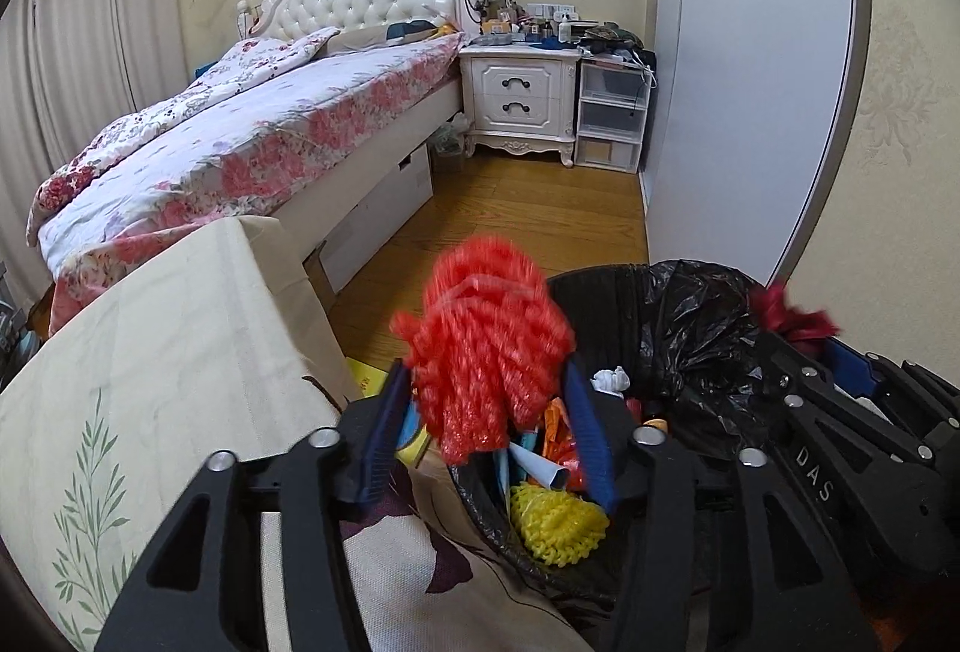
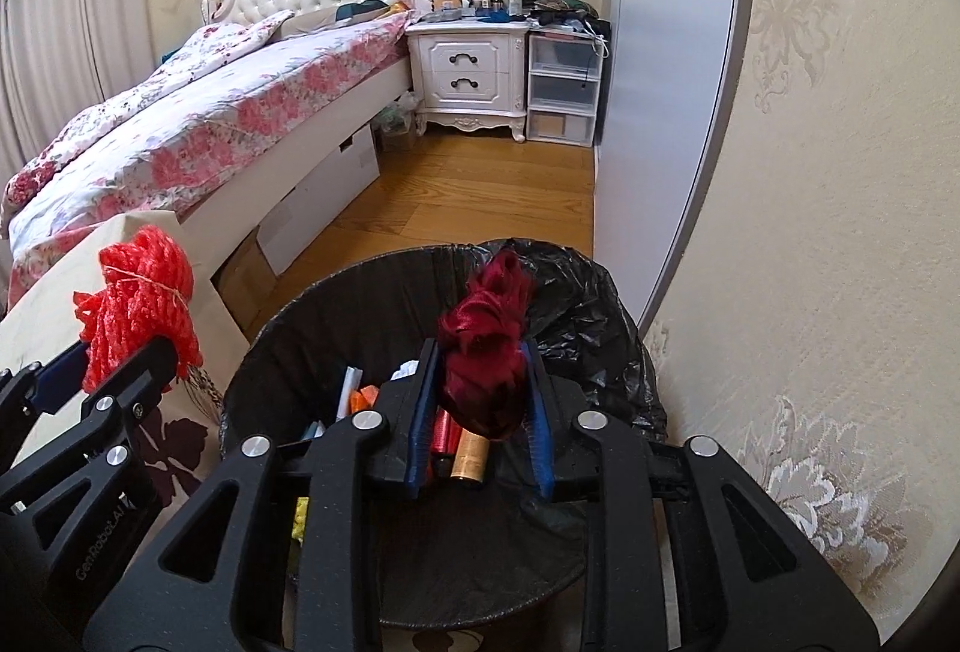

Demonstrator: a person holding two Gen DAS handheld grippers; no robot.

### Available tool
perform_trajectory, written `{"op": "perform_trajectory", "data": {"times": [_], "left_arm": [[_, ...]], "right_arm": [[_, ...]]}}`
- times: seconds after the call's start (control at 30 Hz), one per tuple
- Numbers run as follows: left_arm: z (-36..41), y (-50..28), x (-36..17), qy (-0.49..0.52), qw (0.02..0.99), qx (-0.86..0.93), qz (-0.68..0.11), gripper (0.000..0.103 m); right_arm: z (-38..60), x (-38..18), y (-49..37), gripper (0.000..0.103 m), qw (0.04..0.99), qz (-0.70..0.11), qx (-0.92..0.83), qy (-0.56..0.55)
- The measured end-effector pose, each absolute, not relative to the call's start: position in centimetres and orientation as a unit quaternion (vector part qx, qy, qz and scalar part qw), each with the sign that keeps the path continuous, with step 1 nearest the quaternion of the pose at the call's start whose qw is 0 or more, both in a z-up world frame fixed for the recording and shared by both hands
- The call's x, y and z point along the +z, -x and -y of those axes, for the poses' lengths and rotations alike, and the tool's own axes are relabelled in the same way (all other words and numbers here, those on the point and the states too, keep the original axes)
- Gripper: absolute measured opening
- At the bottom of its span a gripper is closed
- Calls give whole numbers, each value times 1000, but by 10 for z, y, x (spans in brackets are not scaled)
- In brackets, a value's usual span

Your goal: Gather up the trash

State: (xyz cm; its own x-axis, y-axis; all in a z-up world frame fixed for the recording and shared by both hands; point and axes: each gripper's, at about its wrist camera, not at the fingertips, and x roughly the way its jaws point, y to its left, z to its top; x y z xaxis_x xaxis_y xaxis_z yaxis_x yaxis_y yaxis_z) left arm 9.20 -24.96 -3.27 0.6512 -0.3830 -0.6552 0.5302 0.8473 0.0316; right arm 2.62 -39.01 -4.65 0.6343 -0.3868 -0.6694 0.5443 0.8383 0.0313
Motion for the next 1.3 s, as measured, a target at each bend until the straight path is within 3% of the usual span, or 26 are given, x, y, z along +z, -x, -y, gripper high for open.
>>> {"op": "perform_trajectory", "data": {"times": [0.07,0.17,0.3,0.57,0.9,1.3], "left_arm": [[250,-93,-32,-107,903,-252,-332,65],[250,-95,-32,-105,904,-248,-332,73],[248,-97,-32,-99,905,-243,-336,76],[237,-94,-28,-97,914,-226,-322,78],[205,-75,-19,-79,922,-210,-317,80],[162,-43,-8,-62,928,-204,-306,81]], "right_arm": [[391,-46,-26,46,896,-337,-266,-114],[392,-47,-26,53,895,-336,-272,-112],[395,-47,-23,58,894,-334,-278,-111],[387,-43,-20,79,896,-327,-283,-101],[364,-35,-3,87,902,-324,-270,-90],[328,-21,25,90,913,-312,-251,-73]]}}
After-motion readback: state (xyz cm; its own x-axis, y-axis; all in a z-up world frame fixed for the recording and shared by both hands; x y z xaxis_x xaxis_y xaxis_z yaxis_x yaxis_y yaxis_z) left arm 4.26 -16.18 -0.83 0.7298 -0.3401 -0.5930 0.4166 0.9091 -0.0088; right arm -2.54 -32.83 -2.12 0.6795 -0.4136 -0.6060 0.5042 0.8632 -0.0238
